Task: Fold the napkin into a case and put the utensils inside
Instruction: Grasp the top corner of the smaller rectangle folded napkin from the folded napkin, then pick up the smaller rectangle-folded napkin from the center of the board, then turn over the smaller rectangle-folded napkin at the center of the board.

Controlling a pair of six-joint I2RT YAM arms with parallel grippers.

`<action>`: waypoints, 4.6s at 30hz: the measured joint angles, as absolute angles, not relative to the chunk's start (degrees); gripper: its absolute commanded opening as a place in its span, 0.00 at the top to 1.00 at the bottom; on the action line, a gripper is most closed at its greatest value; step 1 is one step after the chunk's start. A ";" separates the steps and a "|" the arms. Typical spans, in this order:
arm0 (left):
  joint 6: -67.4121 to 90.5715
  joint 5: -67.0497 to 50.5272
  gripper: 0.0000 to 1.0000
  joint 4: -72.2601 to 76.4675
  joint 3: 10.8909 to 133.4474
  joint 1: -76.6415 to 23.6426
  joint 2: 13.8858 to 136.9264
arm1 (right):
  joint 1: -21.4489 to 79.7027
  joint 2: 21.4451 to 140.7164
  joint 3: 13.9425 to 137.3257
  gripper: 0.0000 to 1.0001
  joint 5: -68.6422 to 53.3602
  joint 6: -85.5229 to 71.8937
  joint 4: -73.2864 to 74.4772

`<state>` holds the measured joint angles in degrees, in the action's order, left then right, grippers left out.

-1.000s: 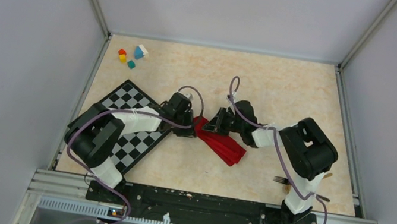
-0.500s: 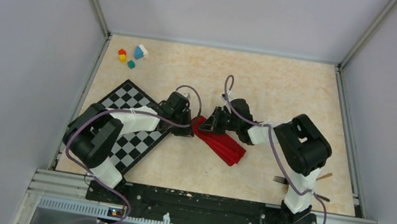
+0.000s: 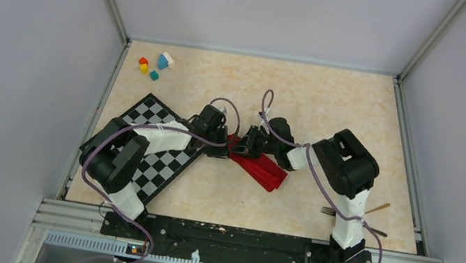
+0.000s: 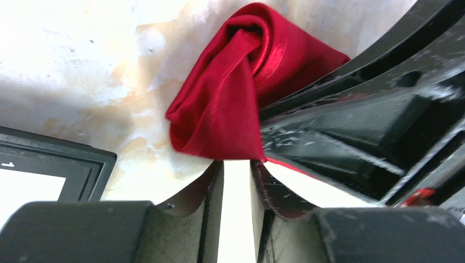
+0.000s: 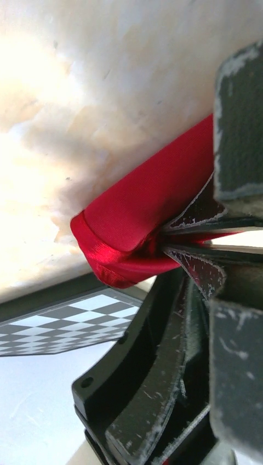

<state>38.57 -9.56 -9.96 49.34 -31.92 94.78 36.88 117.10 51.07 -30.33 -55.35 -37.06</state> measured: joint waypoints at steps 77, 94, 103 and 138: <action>39.55 -28.08 0.46 -6.74 34.61 -26.68 80.60 | 58.70 97.80 55.18 0.60 12.84 -8.14 15.14; 39.35 -22.09 0.48 -12.82 33.52 -26.68 68.66 | 60.88 95.81 56.36 1.00 16.71 -17.52 17.23; 39.92 -13.80 0.47 -20.71 34.52 -26.68 52.86 | 46.11 86.35 42.98 1.00 -19.49 -43.11 -10.68; 40.82 -30.72 0.52 -7.44 46.65 -27.55 82.17 | 28.42 73.89 35.03 0.62 -27.14 -31.29 6.24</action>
